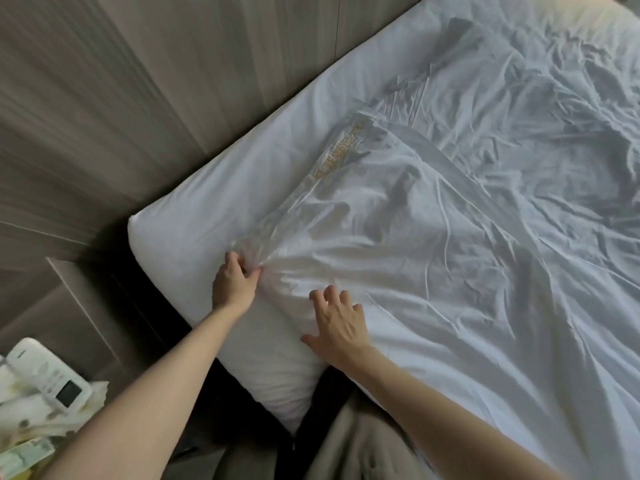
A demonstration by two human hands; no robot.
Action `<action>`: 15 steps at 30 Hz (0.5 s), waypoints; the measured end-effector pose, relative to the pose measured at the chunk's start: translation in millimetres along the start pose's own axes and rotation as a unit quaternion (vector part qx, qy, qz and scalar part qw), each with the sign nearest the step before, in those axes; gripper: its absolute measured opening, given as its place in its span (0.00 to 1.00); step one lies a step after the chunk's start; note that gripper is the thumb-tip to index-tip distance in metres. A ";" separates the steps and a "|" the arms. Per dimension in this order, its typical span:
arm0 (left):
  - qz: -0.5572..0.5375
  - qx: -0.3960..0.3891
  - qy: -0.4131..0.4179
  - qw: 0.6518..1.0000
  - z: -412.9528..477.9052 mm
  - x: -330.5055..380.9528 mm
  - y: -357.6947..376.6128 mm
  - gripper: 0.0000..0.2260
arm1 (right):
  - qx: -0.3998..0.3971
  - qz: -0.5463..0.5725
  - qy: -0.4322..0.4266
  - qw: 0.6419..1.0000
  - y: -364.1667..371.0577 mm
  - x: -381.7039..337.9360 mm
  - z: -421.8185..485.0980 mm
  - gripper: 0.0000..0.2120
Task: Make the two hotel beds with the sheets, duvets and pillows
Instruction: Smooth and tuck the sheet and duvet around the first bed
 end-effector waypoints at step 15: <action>0.088 0.038 0.160 0.982 36.7 32.8 -78.7 0.04 | 0.014 0.131 -0.048 0.990 -59.7 23.0 -6.8 0.04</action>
Point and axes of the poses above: each hand's wrist, its own z-axis towards the middle knuckle, its own y-axis out of the palm, x = y × z, the point moved 6 cm from there along z, towards the middle knuckle, and after that the axes turned 4 degrees about y, right-handed, at the moved point
